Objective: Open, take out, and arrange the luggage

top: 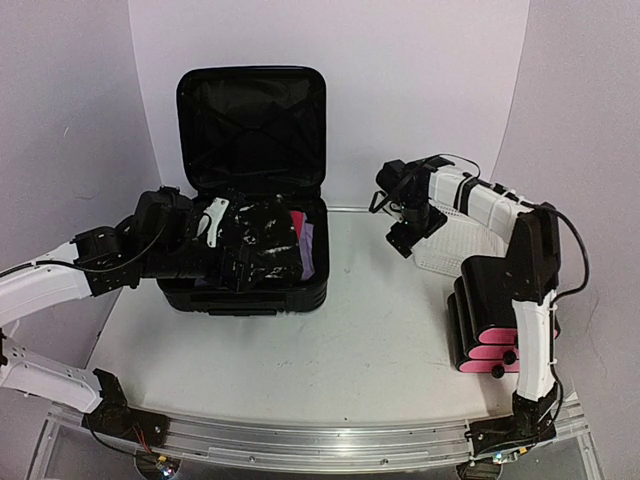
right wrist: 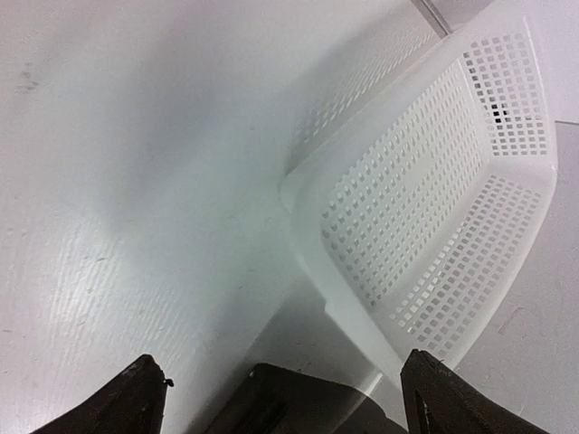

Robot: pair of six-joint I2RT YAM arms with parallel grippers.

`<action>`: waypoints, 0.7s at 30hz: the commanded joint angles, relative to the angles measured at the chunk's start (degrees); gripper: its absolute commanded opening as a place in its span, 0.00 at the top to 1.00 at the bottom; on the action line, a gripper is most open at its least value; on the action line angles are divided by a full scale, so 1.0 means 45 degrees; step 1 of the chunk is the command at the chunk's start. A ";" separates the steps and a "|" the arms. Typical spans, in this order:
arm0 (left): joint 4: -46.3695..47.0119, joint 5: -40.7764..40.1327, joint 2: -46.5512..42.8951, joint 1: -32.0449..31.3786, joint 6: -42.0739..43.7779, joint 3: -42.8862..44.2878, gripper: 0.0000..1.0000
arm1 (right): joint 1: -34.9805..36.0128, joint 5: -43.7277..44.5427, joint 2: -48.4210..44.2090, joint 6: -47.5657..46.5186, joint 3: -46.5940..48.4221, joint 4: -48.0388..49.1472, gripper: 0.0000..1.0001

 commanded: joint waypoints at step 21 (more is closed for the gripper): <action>-0.2275 -0.1830 0.2295 0.0254 0.0718 0.2855 0.01 | -0.1862 -0.2067 0.4738 -0.0929 0.4396 -0.1413 0.63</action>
